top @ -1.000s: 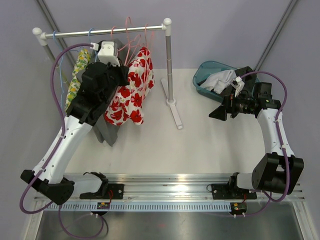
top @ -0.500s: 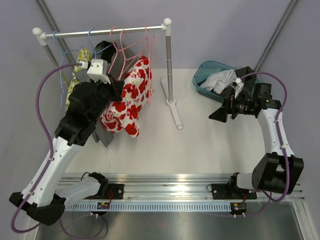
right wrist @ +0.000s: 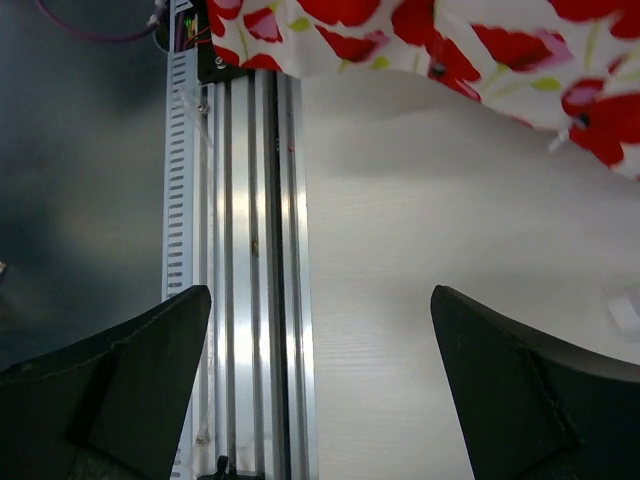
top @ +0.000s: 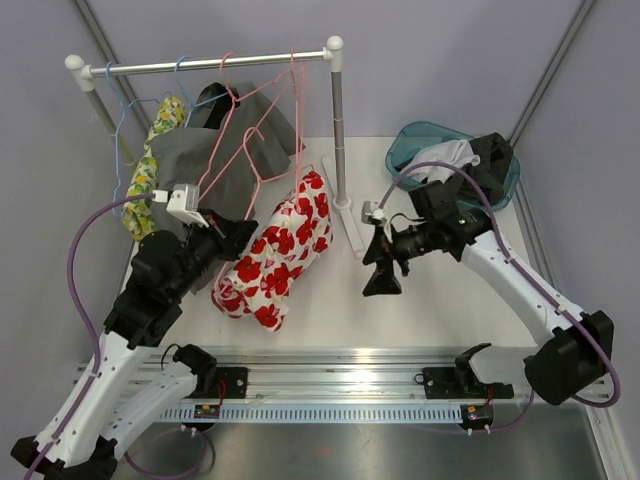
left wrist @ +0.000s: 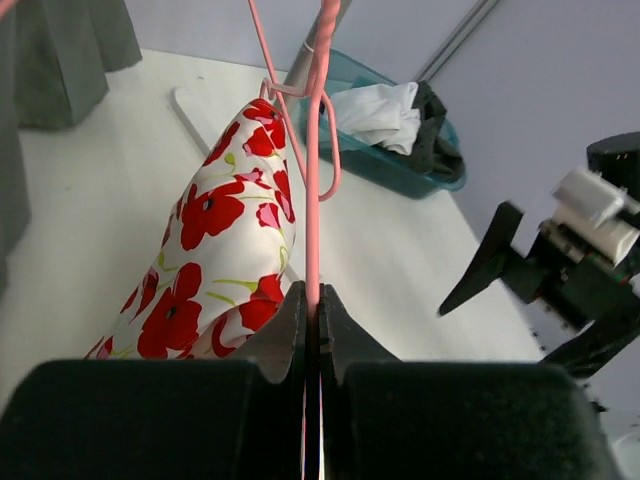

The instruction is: Remove the skirt from the hanger

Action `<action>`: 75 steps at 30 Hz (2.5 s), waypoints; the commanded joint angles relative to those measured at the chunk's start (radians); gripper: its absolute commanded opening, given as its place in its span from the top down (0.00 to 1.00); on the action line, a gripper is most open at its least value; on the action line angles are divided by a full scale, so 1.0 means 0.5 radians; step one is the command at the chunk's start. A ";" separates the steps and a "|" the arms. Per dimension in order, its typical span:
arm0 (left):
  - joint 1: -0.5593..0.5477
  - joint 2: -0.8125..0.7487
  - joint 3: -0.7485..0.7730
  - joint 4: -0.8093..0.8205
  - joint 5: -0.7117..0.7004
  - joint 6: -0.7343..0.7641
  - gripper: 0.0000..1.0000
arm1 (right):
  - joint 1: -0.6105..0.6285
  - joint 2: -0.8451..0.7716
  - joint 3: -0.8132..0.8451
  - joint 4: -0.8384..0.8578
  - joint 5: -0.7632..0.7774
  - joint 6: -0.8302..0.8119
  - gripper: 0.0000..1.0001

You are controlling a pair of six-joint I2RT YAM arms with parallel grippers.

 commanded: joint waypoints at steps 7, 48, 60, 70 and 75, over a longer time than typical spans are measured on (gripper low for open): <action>-0.042 -0.135 -0.161 0.388 -0.283 -0.700 1.00 | 0.934 0.231 0.435 0.766 0.856 0.859 0.00; -0.116 -0.239 -0.213 -0.124 -0.360 -0.025 1.00 | 0.478 -0.085 1.427 -0.455 0.721 -0.104 1.00; -0.116 -0.270 -0.127 -0.247 -0.332 0.214 1.00 | -0.152 -0.340 1.445 -0.486 1.138 0.040 1.00; -0.116 -0.267 -0.014 -0.229 -0.182 0.276 1.00 | -0.290 -0.383 0.654 -0.097 1.179 0.034 1.00; -0.116 -0.205 0.066 -0.177 -0.173 0.257 1.00 | -0.324 -0.355 0.253 0.057 1.047 0.034 0.96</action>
